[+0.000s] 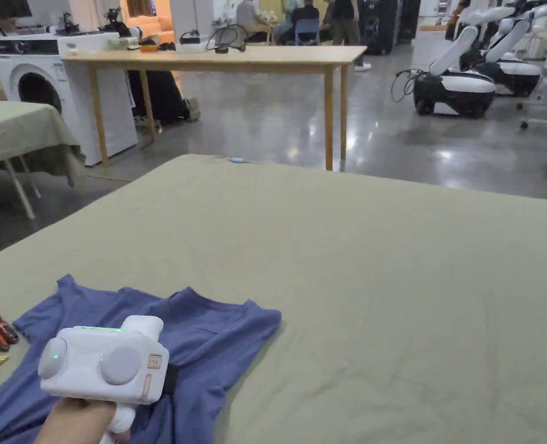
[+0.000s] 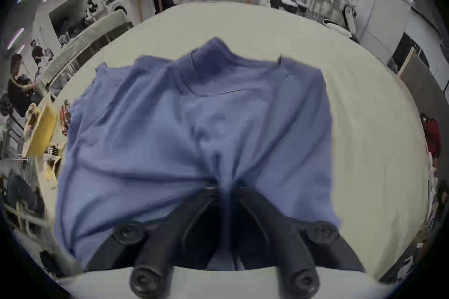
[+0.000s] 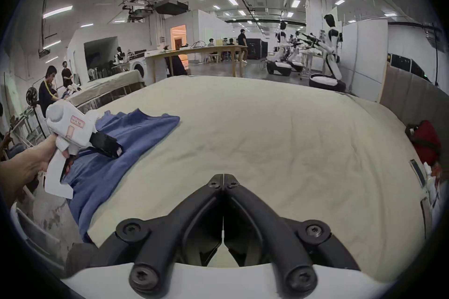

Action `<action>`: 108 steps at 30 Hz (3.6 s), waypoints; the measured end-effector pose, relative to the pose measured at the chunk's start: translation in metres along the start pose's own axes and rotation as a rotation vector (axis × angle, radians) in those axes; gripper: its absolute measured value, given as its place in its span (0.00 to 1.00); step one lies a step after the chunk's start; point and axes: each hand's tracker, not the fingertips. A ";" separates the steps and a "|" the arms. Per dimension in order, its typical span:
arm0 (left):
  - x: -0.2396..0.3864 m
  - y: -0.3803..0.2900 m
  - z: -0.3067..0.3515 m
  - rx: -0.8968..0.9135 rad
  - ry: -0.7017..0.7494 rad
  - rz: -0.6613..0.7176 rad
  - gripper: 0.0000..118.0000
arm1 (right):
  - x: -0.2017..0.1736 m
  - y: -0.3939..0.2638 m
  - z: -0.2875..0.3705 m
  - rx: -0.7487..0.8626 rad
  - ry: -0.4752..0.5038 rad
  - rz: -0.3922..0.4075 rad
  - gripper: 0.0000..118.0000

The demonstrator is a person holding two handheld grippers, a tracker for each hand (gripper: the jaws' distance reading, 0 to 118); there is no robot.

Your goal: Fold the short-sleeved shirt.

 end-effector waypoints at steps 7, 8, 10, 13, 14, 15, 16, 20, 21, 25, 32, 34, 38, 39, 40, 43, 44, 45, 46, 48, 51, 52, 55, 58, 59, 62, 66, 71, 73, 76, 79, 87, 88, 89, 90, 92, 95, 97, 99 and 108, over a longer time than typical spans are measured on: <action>0.053 0.031 0.086 0.143 -0.027 -0.130 0.02 | 0.052 -0.010 0.065 0.059 -0.107 -0.055 0.01; 0.066 0.036 0.096 0.161 -0.033 -0.165 0.02 | 0.060 -0.011 0.072 0.065 -0.116 -0.061 0.01; 0.101 0.042 0.119 0.208 -0.100 -0.207 0.02 | 0.075 -0.014 0.089 0.091 -0.168 -0.087 0.01; 0.162 0.054 0.145 0.268 -0.173 -0.306 0.02 | 0.095 -0.018 0.114 0.112 -0.220 -0.110 0.01; 0.182 0.057 0.153 0.268 -0.204 -0.358 0.02 | 0.102 -0.019 0.122 0.118 -0.241 -0.116 0.01; 0.205 0.058 0.161 0.286 -0.241 -0.387 0.02 | 0.109 -0.021 0.130 0.119 -0.264 -0.120 0.01; 0.229 0.062 0.167 0.307 -0.278 -0.420 0.02 | 0.115 -0.023 0.137 0.119 -0.283 -0.123 0.01; 0.321 0.069 0.192 0.346 -0.463 -0.499 0.02 | 0.140 -0.031 0.156 0.121 -0.354 -0.174 0.01; 0.347 0.068 0.195 0.354 -0.500 -0.522 0.02 | 0.145 -0.033 0.159 0.123 -0.378 -0.186 0.01; 0.432 0.059 0.173 0.289 -0.651 -0.539 0.02 | 0.161 -0.038 0.164 0.109 -0.426 -0.198 0.01; 0.521 0.004 0.066 -0.001 -0.689 -0.583 0.02 | 0.173 -0.044 0.152 0.045 -0.458 -0.194 0.01; 0.525 -0.008 0.045 -0.025 -0.674 -0.563 0.03 | 0.175 -0.046 0.145 0.028 -0.456 -0.185 0.01; 0.507 -0.007 0.031 -0.003 -0.675 -0.496 0.91 | 0.177 -0.046 0.131 0.006 -0.444 -0.176 0.01; 0.493 -0.003 0.040 0.016 -0.653 -0.496 1.00 | 0.176 -0.045 0.128 0.005 -0.435 -0.180 0.01; 0.475 -0.007 0.051 0.093 -0.654 -0.457 0.91 | 0.175 -0.043 0.126 0.009 -0.431 -0.179 0.01; 0.417 -0.015 0.081 0.193 -0.642 -0.386 0.87 | 0.168 -0.036 0.122 0.019 -0.409 -0.174 0.01; 0.403 -0.011 0.100 0.247 -0.640 -0.361 0.84 | 0.164 -0.033 0.123 0.034 -0.402 -0.166 0.01; 0.378 -0.019 0.117 0.312 -0.601 -0.313 0.80 | 0.160 -0.030 0.123 0.054 -0.404 -0.156 0.01; 0.354 -0.027 0.131 0.357 -0.574 -0.287 0.71 | 0.157 -0.027 0.123 0.071 -0.404 -0.151 0.01; 0.303 -0.047 0.159 0.452 -0.544 -0.220 0.39 | 0.150 -0.021 0.122 0.098 -0.395 -0.139 0.01; 0.236 -0.084 0.192 0.608 -0.381 -0.109 0.00 | 0.137 -0.012 0.121 0.128 -0.386 -0.129 0.01; 0.219 -0.091 0.199 0.604 -0.344 -0.093 0.00 | 0.133 -0.011 0.121 0.137 -0.373 -0.127 0.01; 0.171 -0.114 0.221 0.628 -0.232 -0.020 0.00 | 0.121 -0.007 0.118 0.149 -0.373 -0.116 0.01; 0.142 -0.123 0.226 0.616 -0.135 -0.026 0.00 | 0.113 -0.005 0.114 0.146 -0.343 -0.133 0.01; 0.136 -0.122 0.225 0.610 -0.123 -0.028 0.00 | 0.110 -0.005 0.112 0.145 -0.340 -0.137 0.01; 0.120 -0.119 0.216 0.581 -0.125 -0.002 0.00 | 0.104 -0.004 0.109 0.143 -0.322 -0.143 0.01; 0.111 -0.102 0.188 0.506 -0.131 0.029 0.00 | 0.097 -0.004 0.100 0.122 -0.312 -0.119 0.01; 0.108 -0.053 0.112 0.292 -0.149 -0.015 0.00 | 0.098 -0.012 0.083 0.079 -0.298 -0.115 0.01; 0.110 -0.033 0.077 0.243 -0.148 -0.024 0.09 | 0.100 -0.015 0.074 0.048 -0.302 -0.113 0.01; 0.117 -0.006 0.026 0.109 -0.124 -0.100 0.84 | 0.106 -0.020 0.062 0.018 -0.313 -0.113 0.01; 0.128 0.002 -0.006 0.047 -0.125 -0.135 0.92 | 0.113 -0.024 0.053 -0.007 -0.323 -0.118 0.01; 0.155 0.000 -0.015 0.000 -0.112 -0.312 0.11 | 0.143 -0.031 0.037 -0.104 -0.389 -0.134 0.01; 0.155 -0.002 -0.008 0.020 -0.134 -0.310 0.02 | 0.151 -0.027 0.035 -0.126 -0.420 -0.155 0.01; 0.156 -0.003 -0.006 0.025 -0.156 -0.279 0.02 | 0.161 -0.023 0.033 -0.115 -0.402 -0.184 0.01; 0.159 -0.004 -0.006 0.026 -0.132 -0.287 0.02 | 0.175 -0.019 0.032 -0.110 -0.395 -0.214 0.01; 0.157 -0.006 -0.012 0.030 -0.131 -0.297 0.02 | 0.199 -0.010 0.025 -0.114 -0.418 -0.205 0.01; 0.151 -0.004 -0.016 0.009 -0.162 -0.258 0.02 | 0.249 0.004 0.004 -0.152 -0.477 -0.175 0.01; 0.148 -0.002 -0.017 0.010 -0.170 -0.265 0.02 | 0.282 0.013 -0.016 -0.214 -0.491 -0.184 0.01; 0.147 -0.003 -0.018 0.008 -0.178 -0.269 0.02 | 0.317 0.021 -0.040 -0.285 -0.485 -0.264 0.01; 0.151 -0.004 -0.015 -0.010 -0.192 -0.228 0.02 | 0.385 0.013 -0.137 -0.508 -0.398 -0.283 0.97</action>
